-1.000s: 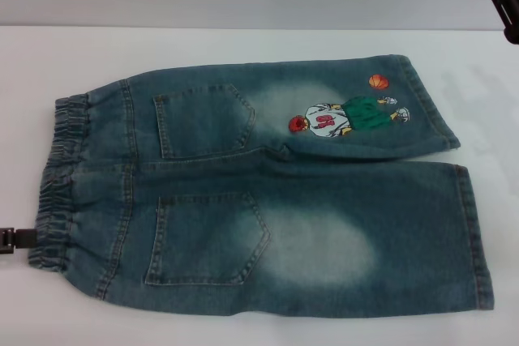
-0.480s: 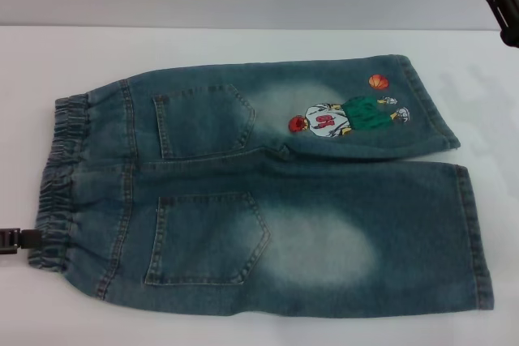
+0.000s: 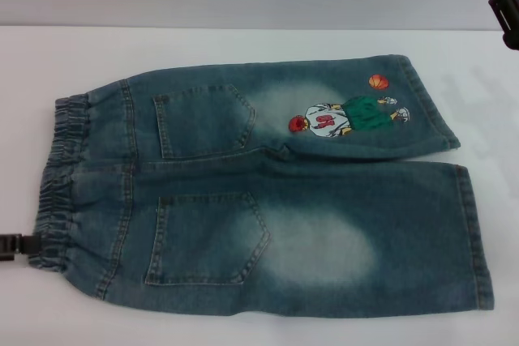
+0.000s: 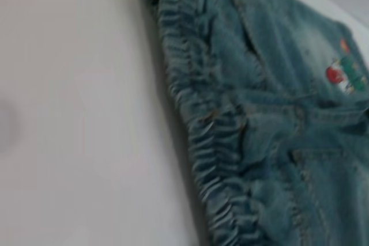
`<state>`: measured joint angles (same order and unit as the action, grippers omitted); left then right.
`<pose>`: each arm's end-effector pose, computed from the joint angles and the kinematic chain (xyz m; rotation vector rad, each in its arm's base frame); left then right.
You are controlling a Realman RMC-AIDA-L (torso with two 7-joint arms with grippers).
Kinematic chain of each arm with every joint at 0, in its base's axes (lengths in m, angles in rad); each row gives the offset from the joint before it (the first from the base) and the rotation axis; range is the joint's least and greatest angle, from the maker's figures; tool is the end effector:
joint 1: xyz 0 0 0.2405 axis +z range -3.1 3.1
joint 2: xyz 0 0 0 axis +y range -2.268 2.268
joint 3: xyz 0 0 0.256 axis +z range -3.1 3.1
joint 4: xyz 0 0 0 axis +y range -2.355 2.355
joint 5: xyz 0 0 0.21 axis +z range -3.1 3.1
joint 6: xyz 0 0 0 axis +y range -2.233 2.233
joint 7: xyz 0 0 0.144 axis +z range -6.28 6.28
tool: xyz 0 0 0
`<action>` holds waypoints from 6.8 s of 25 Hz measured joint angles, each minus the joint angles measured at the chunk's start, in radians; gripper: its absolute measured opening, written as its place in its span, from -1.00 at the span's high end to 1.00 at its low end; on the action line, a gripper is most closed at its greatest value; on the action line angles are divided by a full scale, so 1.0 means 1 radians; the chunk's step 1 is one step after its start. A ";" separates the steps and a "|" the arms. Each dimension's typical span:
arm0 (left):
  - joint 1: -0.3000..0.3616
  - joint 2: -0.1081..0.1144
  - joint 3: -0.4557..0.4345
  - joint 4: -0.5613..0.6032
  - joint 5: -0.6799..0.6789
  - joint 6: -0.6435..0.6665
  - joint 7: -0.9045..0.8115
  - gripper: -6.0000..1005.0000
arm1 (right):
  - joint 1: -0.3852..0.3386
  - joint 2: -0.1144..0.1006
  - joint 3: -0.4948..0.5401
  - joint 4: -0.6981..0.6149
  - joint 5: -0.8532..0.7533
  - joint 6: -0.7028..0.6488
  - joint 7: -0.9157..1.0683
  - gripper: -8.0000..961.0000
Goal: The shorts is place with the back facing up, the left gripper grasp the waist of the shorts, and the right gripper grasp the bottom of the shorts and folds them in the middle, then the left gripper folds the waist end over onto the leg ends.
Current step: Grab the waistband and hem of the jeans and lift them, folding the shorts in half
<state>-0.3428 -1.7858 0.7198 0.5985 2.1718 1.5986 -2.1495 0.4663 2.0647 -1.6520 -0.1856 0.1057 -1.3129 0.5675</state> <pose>-0.3852 0.2664 0.0992 -2.2237 -1.8378 -0.3115 0.2900 0.3499 0.0162 -1.6086 0.5775 1.1296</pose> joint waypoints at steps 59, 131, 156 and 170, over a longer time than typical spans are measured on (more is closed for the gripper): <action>-0.065 -0.018 0.003 0.005 0.049 -0.002 -0.048 -0.65 | 0.005 -0.002 0.005 0.005 0.008 0.031 0.003 -0.19; -0.104 -0.010 0.007 0.003 0.103 -0.011 -0.098 -0.63 | 0.016 -0.011 0.003 0.005 0.006 0.062 0.009 -0.19; -0.104 -0.011 0.009 0.001 0.117 0.000 -0.099 -0.63 | 0.017 -0.011 0.000 0.005 0.008 0.067 0.009 -0.19; -0.107 -0.011 0.010 0.001 0.117 0.004 -0.101 -0.63 | 0.017 -0.011 -0.002 0.005 0.008 0.067 0.009 -0.19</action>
<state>-0.4495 -1.7973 0.7302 0.5997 2.2887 1.6031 -2.2510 0.4832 2.0539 -1.6538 -0.1810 0.1136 -1.2454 0.5768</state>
